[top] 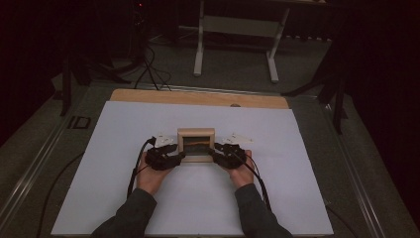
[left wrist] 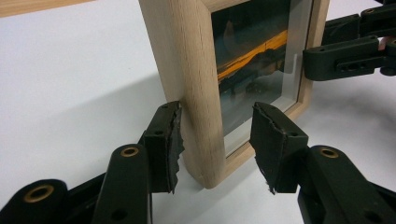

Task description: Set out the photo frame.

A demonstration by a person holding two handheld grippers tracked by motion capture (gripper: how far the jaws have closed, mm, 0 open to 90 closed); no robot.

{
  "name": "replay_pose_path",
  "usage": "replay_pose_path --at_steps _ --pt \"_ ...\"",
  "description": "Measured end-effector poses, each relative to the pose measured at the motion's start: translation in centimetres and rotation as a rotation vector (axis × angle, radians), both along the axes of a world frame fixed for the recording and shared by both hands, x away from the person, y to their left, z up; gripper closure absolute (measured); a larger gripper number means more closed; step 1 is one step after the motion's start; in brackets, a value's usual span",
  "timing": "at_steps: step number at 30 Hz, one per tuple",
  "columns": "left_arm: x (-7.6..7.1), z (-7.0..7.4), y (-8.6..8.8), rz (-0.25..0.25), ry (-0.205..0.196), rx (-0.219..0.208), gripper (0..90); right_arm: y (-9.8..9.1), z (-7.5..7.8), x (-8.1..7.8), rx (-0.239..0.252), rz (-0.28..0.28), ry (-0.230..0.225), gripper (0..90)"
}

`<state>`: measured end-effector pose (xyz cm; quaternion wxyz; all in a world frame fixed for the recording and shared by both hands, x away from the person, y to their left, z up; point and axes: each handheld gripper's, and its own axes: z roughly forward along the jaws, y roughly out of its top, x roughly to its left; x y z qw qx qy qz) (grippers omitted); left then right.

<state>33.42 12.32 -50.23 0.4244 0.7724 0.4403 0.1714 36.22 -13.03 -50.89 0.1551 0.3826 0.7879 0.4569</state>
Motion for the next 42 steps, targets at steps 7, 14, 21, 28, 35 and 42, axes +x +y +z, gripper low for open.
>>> replay_pose_path --at_steps 7,14,21,28,35,42 --pt "0.1 0.0 0.1 -0.001 0.005 -0.011 53.0 0.0 0.2 -0.2 -0.013 0.010 -0.002 61.7" --pt "0.1 0.1 0.1 0.001 0.006 -0.033 51.4 -0.1 0.1 0.0 -0.015 0.014 0.005 59.5" --pt "-0.1 0.6 0.7 0.030 -0.005 -0.043 45.6 -0.4 0.6 -0.1 -0.006 0.008 -0.002 51.7" --pt "-0.4 1.4 1.6 0.048 -0.017 -0.069 44.7 -1.0 1.8 -0.3 -0.030 0.015 -0.022 47.5" --pt "-0.9 1.9 2.2 0.046 -0.025 -0.052 44.4 -1.8 2.5 -0.9 -0.091 0.042 -0.021 43.3" --pt "-1.7 2.2 3.4 0.051 -0.031 -0.015 44.1 -2.9 3.1 -1.9 -0.143 0.066 -0.028 41.7"
